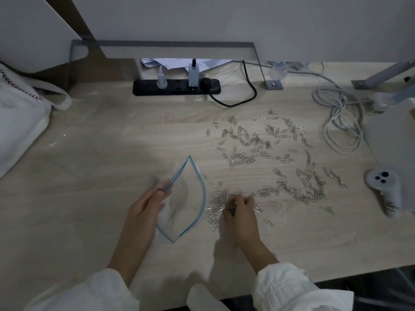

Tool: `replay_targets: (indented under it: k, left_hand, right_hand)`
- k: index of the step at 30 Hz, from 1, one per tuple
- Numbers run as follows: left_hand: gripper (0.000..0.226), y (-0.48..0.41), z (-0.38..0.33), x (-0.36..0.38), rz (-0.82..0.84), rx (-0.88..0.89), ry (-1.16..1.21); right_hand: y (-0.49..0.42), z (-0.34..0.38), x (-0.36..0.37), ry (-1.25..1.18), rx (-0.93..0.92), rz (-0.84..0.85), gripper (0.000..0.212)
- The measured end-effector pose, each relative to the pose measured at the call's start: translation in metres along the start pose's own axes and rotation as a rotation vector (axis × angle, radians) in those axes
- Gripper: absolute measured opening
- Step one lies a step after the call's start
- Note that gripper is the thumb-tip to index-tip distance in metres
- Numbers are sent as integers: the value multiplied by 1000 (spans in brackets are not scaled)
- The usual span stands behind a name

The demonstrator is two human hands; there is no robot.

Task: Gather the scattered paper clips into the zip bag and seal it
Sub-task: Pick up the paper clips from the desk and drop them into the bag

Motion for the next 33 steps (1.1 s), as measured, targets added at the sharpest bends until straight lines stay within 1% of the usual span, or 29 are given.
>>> replay_targets:
  k: [3,8,11,16,19,22,23,25,26,29,33]
  left_hand:
    - [29,-2,1,-3,-12,3,-2]
    - [30,-4,-2,-5,-23,12,-2]
    - [30,-6,-3,-5,-21,14,2]
    - [30,-7,-3,-6,-22,8,7]
    - [31,-7,-3,-4,-19,11,6]
    - [30,-5,-6,-2,-16,15,9]
    - [30,-5,-7,-1,-14,19,7]
    - [30,-5,-6,1,-6,16,12]
    - [30,-5,-5,1,-1,14,15]
    - [30,-5,-5,3,14,12,7]
    - [30,-4,-8,8,35,13,6]
  right_hand:
    - [-3,3,-1,59,-22,17,18]
    - [-7,13,2,306,-141,89,21]
    - [-9,15,2,405,-156,107,24]
    - [-11,14,-5,438,-136,116,27]
    - [-14,8,-9,356,-84,129,25]
    - [-17,0,-19,203,-15,100,10]
    - [-15,0,-25,140,-2,89,8]
    - [-12,-2,-37,64,38,64,29]
    - [-11,-1,-43,32,52,52,32]
    - [-9,15,-60,-38,25,2,10]
    - [3,68,-83,-380,-75,7,13]
Point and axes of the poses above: each hand's wrist, its own y-axis away from the middle knuckle, its own x-axis out of the palm, z = x × y, the point moved 9 cm from there along -y, towards the middle knuckle, and after that the axes turned 2 degrees about -z, right-handed, at the moved point
